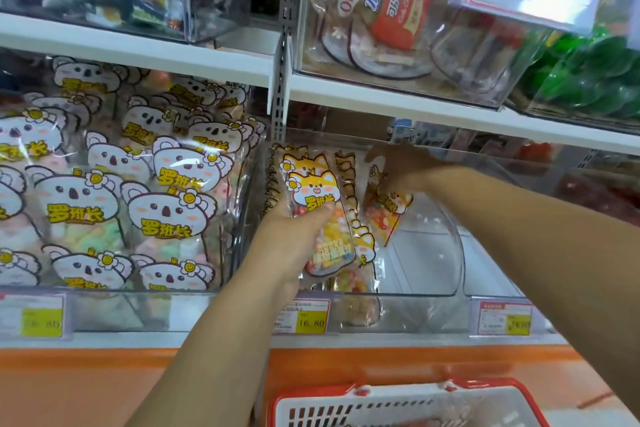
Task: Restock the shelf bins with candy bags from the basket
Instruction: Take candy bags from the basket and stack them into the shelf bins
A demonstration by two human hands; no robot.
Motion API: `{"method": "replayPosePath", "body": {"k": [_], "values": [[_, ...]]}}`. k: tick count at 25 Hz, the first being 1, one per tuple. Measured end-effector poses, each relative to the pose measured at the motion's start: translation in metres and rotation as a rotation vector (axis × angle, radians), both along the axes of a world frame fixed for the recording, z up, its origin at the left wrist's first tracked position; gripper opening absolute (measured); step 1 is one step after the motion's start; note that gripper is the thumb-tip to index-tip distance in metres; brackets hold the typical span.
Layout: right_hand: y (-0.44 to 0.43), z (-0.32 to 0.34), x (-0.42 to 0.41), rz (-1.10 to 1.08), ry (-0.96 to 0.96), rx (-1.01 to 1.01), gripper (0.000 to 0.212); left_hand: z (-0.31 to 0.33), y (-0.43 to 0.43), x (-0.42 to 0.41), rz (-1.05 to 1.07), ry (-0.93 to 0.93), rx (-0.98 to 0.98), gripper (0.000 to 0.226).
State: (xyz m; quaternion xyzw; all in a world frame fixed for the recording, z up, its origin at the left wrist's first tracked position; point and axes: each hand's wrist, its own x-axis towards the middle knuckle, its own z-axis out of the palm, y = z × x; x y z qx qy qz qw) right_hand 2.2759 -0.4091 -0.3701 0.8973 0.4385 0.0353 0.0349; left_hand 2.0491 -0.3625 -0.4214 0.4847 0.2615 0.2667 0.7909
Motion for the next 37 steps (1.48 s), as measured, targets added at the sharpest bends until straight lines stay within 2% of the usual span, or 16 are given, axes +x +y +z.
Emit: {"method": "replayPosePath", "body": {"k": [1,3,9,15,17,18,20,21,22,24,28,29,31,32,34,37], "values": [[-0.001,0.001,0.006,0.011,0.121,0.079,0.048,-0.001,0.000,0.000,0.000,-0.002,0.000,0.026],[0.001,0.000,0.017,0.067,0.134,0.188,0.042,-0.002,0.001,0.001,0.001,-0.004,0.007,0.025],[0.005,-0.008,0.018,0.083,-0.119,-0.059,0.037,-0.002,0.001,0.001,-0.002,-0.006,0.035,0.021],[-0.010,0.004,0.009,0.133,0.052,0.093,0.043,0.000,-0.002,0.003,-0.032,0.064,0.068,0.023],[-0.015,0.015,-0.006,0.158,0.160,0.275,0.035,0.001,-0.004,0.004,-0.055,0.076,0.110,0.025],[-0.019,0.021,-0.016,0.151,0.288,0.359,0.032,0.002,-0.004,0.004,-0.078,0.056,0.137,0.025],[-0.029,0.029,-0.039,0.135,0.702,0.494,0.035,0.005,-0.007,0.004,-0.142,0.027,0.184,0.026],[-0.035,0.031,-0.049,0.153,0.822,0.470,0.042,0.006,-0.008,0.004,-0.159,0.038,0.209,0.025],[-0.041,0.032,-0.057,0.192,0.846,0.400,0.054,0.008,-0.010,0.005,-0.173,0.054,0.236,0.025],[-0.048,0.033,-0.065,0.212,0.766,0.267,0.073,0.010,-0.012,0.005,-0.206,0.088,0.278,0.026],[-0.061,0.058,-0.067,0.106,0.527,0.237,0.049,0.009,-0.012,0.006,-0.150,0.150,0.248,0.041],[-0.064,0.063,-0.065,0.061,0.399,0.205,0.046,0.007,-0.009,0.007,-0.086,0.200,0.342,0.045],[-0.068,0.060,-0.061,-0.022,0.126,0.078,0.047,0.001,-0.002,0.008,0.017,0.353,0.693,0.049],[-0.067,0.056,-0.059,-0.060,0.057,0.050,0.046,0.001,-0.002,0.007,0.047,0.422,0.884,0.049],[-0.059,0.043,-0.053,-0.132,0.054,0.066,0.039,-0.003,-0.002,0.008,0.029,0.497,1.149,0.050],[-0.042,0.025,-0.041,-0.197,-0.018,0.083,0.038,-0.007,-0.002,0.013,-0.177,0.623,1.321,0.055]]}}
